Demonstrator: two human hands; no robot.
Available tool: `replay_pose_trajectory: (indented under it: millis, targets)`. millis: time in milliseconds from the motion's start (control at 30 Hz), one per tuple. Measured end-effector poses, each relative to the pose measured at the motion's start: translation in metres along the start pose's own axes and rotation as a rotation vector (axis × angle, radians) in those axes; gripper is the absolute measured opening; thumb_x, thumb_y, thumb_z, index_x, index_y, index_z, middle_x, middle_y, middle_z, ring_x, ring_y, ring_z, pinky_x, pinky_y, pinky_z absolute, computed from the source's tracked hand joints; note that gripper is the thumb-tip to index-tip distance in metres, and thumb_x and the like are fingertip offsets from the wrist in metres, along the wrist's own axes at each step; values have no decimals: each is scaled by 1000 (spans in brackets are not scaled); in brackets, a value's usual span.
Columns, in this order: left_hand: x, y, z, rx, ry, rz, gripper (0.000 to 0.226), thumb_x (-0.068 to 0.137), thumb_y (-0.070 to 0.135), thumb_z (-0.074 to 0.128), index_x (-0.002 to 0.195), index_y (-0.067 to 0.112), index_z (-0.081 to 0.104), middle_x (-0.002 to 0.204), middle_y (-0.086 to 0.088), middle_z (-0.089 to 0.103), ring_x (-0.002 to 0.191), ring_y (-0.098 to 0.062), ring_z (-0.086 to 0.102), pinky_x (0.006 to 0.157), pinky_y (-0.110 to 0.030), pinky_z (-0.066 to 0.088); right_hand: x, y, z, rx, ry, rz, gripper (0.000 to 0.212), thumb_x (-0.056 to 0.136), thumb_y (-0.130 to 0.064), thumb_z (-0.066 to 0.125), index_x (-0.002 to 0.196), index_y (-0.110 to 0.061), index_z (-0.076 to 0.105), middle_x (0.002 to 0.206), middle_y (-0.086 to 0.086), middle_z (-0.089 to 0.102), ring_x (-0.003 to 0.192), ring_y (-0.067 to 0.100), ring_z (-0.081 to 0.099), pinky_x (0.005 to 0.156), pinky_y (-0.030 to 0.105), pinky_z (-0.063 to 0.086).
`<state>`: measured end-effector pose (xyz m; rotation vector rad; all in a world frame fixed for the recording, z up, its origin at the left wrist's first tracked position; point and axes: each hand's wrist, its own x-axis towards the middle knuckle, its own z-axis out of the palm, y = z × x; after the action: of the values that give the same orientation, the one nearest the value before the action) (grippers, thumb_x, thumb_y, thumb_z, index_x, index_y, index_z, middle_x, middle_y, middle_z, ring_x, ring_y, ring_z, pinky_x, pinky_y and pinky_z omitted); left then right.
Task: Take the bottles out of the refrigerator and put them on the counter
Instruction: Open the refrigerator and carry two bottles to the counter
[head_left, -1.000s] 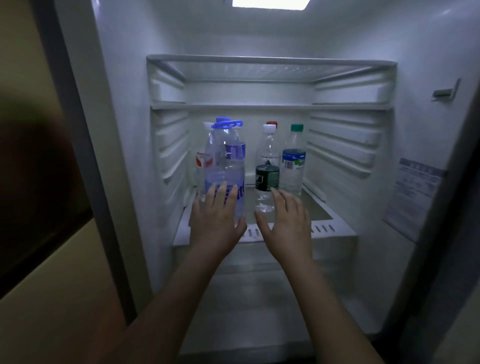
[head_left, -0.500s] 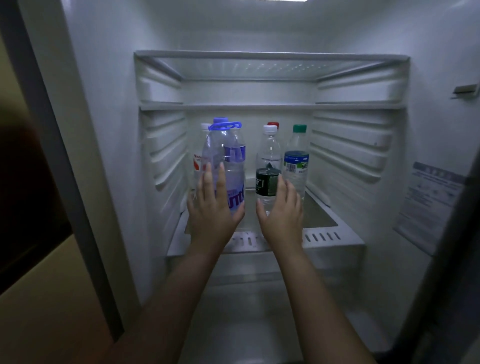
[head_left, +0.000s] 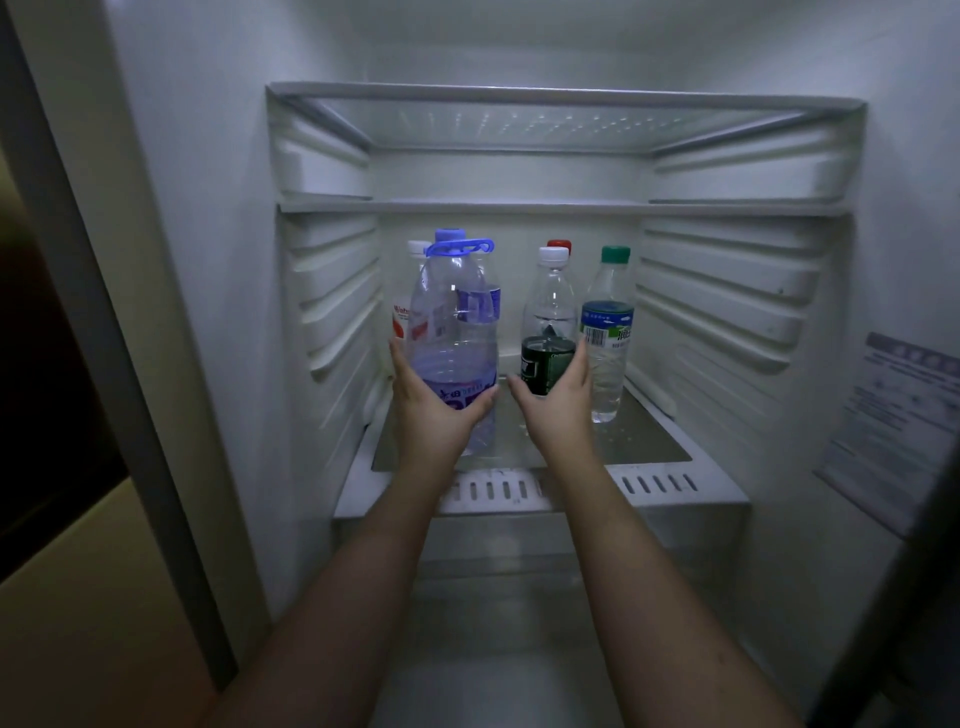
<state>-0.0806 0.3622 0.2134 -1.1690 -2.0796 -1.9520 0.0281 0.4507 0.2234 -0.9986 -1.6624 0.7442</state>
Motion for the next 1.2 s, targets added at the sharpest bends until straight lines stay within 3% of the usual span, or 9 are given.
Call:
replay_pose_trajectory:
  millis: [233,467,600,800,933,1100,1200]
  targets:
    - [1,3,0,-106,7,-16,124,56,34,95,153,22,18,146,-5,45,131,-20,48,108,-43,43,-1,8,-3,118,3,52,89,80,-30,79,151,-15,29,149,9,45,137,26,43,110,46,40]
    - [-21,19,-8,-85,14,128,119,56,48,91,149,41,18,145,7,47,130,-14,49,101,-43,49,-19,5,-5,203,18,-9,81,82,-28,78,149,-18,33,144,6,50,132,22,48,108,46,43]
    - [-28,25,-16,-148,22,135,116,54,43,92,148,36,24,139,4,52,127,-15,52,101,-41,49,-37,0,-9,290,19,-27,79,81,-30,78,147,-23,36,138,1,55,126,17,53,102,36,48]
    - [-44,24,-28,-142,-21,145,111,57,40,92,147,32,28,137,5,54,122,-13,55,96,-25,50,-56,-5,-25,345,29,-83,71,82,-23,78,143,-18,43,133,0,60,123,14,56,103,43,48]
    - [-53,25,-32,-149,-65,82,112,54,42,93,145,33,28,135,6,54,117,-10,54,73,4,39,-67,-11,-36,358,57,-98,63,81,-24,79,137,-19,49,123,-3,64,113,10,61,99,38,52]
    - [-65,31,-44,-184,-95,83,108,53,42,93,141,33,32,126,13,55,106,-1,56,68,3,38,-89,-19,-51,334,78,-110,52,82,-21,78,127,-23,52,110,-16,61,103,0,61,93,27,51]
    - [-73,33,-50,-242,-84,107,95,52,42,93,129,52,37,114,23,60,98,18,56,70,4,39,-104,-20,-60,347,83,-153,52,83,-18,78,128,-20,53,113,-7,63,103,5,62,90,27,52]
